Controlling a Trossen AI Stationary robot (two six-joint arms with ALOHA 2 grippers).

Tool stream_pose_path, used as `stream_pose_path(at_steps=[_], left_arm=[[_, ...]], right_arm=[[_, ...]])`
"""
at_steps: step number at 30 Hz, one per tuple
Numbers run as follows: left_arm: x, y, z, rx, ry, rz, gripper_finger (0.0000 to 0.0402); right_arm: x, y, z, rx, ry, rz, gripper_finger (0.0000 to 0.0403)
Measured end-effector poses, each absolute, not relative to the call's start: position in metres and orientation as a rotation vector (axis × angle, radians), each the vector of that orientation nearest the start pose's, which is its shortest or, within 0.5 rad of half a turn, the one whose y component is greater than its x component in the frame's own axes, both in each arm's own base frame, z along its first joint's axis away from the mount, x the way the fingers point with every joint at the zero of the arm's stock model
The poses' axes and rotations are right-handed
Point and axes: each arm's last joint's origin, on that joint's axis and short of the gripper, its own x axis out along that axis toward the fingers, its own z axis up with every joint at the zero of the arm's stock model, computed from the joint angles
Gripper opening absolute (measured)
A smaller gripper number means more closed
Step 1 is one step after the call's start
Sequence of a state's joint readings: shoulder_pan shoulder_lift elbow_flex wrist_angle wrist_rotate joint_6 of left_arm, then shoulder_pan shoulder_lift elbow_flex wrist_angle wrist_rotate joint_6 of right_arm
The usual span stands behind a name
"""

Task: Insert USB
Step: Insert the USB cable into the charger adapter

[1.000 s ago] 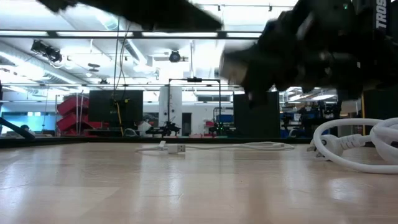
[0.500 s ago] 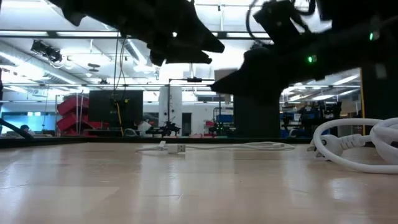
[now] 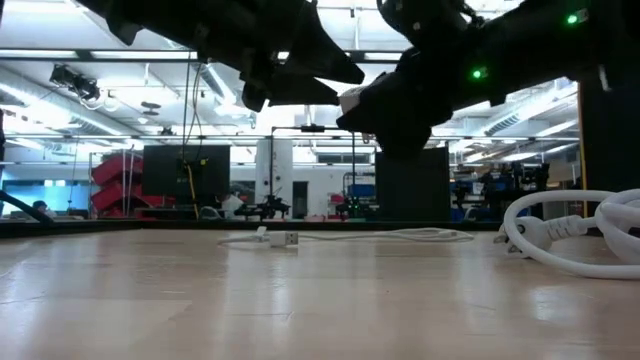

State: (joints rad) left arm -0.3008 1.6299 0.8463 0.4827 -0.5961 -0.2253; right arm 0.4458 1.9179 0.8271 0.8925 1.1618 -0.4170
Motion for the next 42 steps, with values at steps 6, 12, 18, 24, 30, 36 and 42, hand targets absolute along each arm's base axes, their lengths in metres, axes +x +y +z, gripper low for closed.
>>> stream_pose_path(at_steps=[6,12,18,24,30,36,42], left_arm=[[0.33,-0.079,0.211,-0.116,0.211,0.368,0.0264],[0.331,-0.07,0.209,-0.122,0.228,0.424,0.0248],[0.331,-0.07,0.208,-0.081,0.247,0.438,0.018],[0.331,-0.07,0.208,-0.045,0.263,0.434,0.0135],[0.33,-0.072,0.205,0.022,0.305,0.366,0.0134],[0.327,-0.071,0.196,0.097,0.4,0.316,0.0128],[0.325,-0.072,0.199,0.101,0.421,0.27,0.0128]], right_arm=[[0.346,0.123,0.157,-0.569,0.305,-0.67,0.0113],[0.356,0.128,0.168,-0.631,0.349,-0.685,0.0113],[0.356,0.128,0.167,-0.643,0.37,-0.692,0.0113],[0.354,0.132,0.166,-0.664,0.379,-0.683,0.0113],[0.35,0.142,0.164,-0.679,0.377,-0.638,0.0157],[0.342,0.162,0.165,-0.683,0.35,-0.553,0.0279],[0.331,0.166,0.187,-0.615,0.329,-0.533,0.03]])
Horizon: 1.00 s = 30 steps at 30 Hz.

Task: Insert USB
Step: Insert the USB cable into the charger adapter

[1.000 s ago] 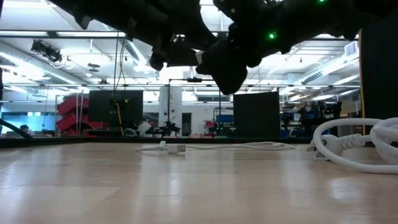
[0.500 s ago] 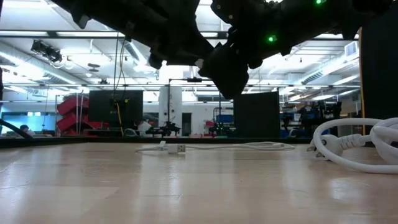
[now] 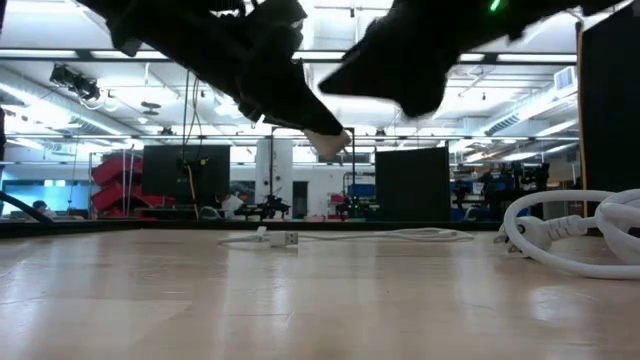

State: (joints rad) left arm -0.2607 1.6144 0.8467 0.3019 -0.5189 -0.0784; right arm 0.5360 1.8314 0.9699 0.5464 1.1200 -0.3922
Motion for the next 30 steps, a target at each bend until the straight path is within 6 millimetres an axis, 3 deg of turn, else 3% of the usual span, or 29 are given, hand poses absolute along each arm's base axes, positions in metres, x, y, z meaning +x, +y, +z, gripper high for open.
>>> stream_pose_path(at_steps=[3,6,10,19,30], left_arm=[[0.321,-0.077,0.206,0.086,0.41,0.216,0.0128],[0.316,-0.079,0.209,0.094,0.455,0.183,0.0128],[0.319,-0.081,0.22,0.083,0.505,0.153,0.0128],[0.331,-0.084,0.241,0.109,0.593,0.08,0.0128],[0.335,-0.086,0.238,0.095,0.602,0.047,0.0128]], right_arm=[[0.324,0.156,0.201,-0.488,0.35,-0.505,0.0291],[0.318,0.136,0.209,-0.249,0.441,-0.341,0.0274],[0.323,0.112,0.205,-0.038,0.588,-0.134,0.0248],[0.331,0.099,0.2,-0.097,0.605,-0.124,0.0219],[0.335,0.101,0.207,-0.067,0.519,-0.104,0.0239]])
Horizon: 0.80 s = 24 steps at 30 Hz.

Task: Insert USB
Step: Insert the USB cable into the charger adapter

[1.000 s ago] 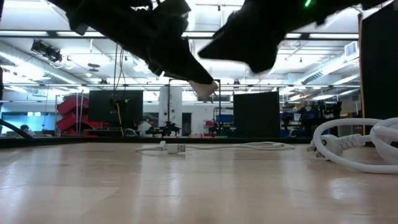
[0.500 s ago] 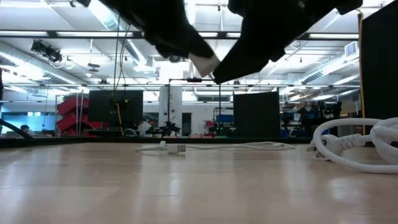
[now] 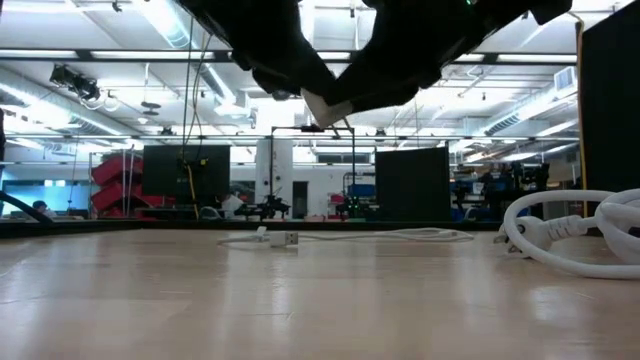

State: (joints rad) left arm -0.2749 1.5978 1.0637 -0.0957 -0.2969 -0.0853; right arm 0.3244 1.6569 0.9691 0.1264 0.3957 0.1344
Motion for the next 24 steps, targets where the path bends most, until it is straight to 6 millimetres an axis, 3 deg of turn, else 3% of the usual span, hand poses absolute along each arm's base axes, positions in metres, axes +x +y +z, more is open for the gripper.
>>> stream_pose_path(at_steps=[7,19,24], left_arm=[[0.3367,-0.0865,0.2407,0.083,0.573,0.033,0.0127],[0.3355,-0.0866,0.2387,0.083,0.597,0.017,0.0127],[0.3365,-0.0889,0.2355,0.073,0.601,0.008,0.0127]], right_arm=[[0.3359,0.0981,0.2062,-0.064,0.528,-0.111,0.0232],[0.3385,0.0986,0.198,-0.079,0.55,-0.101,0.0123],[0.3389,0.0994,0.1977,-0.069,0.547,-0.077,0.0122]])
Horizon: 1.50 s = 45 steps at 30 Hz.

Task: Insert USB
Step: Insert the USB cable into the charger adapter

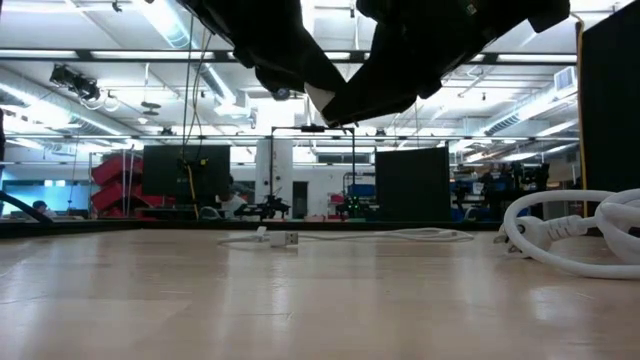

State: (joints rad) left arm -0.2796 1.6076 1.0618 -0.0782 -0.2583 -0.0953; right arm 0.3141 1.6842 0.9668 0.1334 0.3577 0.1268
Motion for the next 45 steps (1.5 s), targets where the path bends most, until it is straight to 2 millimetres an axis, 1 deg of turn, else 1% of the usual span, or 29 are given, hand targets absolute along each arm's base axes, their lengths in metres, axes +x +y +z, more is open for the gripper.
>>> stream_pose_path(at_steps=[4,7,10,13,14,19,20,21,24,25,28,31,35,37,38,41,45], left_arm=[[0.339,-0.09,0.232,0.063,0.605,0.009,0.0127],[0.339,-0.09,0.231,0.061,0.607,0.007,0.0127],[0.339,-0.09,0.231,0.057,0.607,-0.003,0.0127],[0.339,-0.09,0.23,0.061,0.606,-0.004,0.0127],[0.339,-0.09,0.23,0.063,0.607,-0.005,0.0127],[0.339,-0.091,0.23,0.07,0.602,0.018,0.0127],[0.339,-0.091,0.23,0.073,0.6,0.028,0.0132],[0.339,-0.092,0.23,0.077,0.597,0.036,0.0147],[0.336,-0.096,0.234,0.091,0.574,0.085,0.0206],[0.333,-0.099,0.238,0.1,0.558,0.102,0.022],[0.324,-0.108,0.251,0.132,0.509,0.132,0.0238],[0.315,-0.117,0.262,0.149,0.464,0.145,0.0236],[0.316,-0.125,0.267,0.119,0.381,0.128,0.0223],[0.319,-0.126,0.26,0.097,0.335,0.126,0.0216],[0.319,-0.126,0.254,0.108,0.338,0.125,0.0213],[0.316,-0.124,0.241,0.112,0.309,0.147,0.0207],[0.308,-0.121,0.242,0.112,0.296,0.147,0.0203]], right_arm=[[0.34,0.098,0.197,-0.063,0.545,-0.068,0.0169],[0.34,0.098,0.197,-0.07,0.547,-0.068,0.0183],[0.34,0.098,0.197,-0.079,0.545,-0.06,0.0164],[0.34,0.098,0.197,-0.089,0.548,-0.052,0.0119],[0.34,0.098,0.197,-0.089,0.548,-0.048,0.0111],[0.339,0.098,0.196,-0.099,0.559,-0.042,0.0112],[0.339,0.098,0.196,-0.103,0.56,-0.041,0.0112],[0.339,0.098,0.196,-0.107,0.56,-0.044,0.0112],[0.339,0.097,0.197,-0.099,0.552,-0.061,0.0112],[0.339,0.097,0.197,-0.091,0.537,-0.063,0.0112],[0.337,0.098,0.195,-0.072,0.486,-0.055,0.0112],[0.332,0.099,0.188,-0.05,0.415,-0.037,0.0112],[0.324,0.098,0.181,-0.006,0.281,0.01,0.0112],[0.319,0.097,0.181,0.013,0.202,0.035,0.0112],[0.316,0.097,0.18,0.021,0.172,0.042,0.0112],[0.307,0.095,0.171,0.023,0.159,0.046,0.0112],[0.293,0.09,0.16,0.047,0.157,0.022,0.0112]])
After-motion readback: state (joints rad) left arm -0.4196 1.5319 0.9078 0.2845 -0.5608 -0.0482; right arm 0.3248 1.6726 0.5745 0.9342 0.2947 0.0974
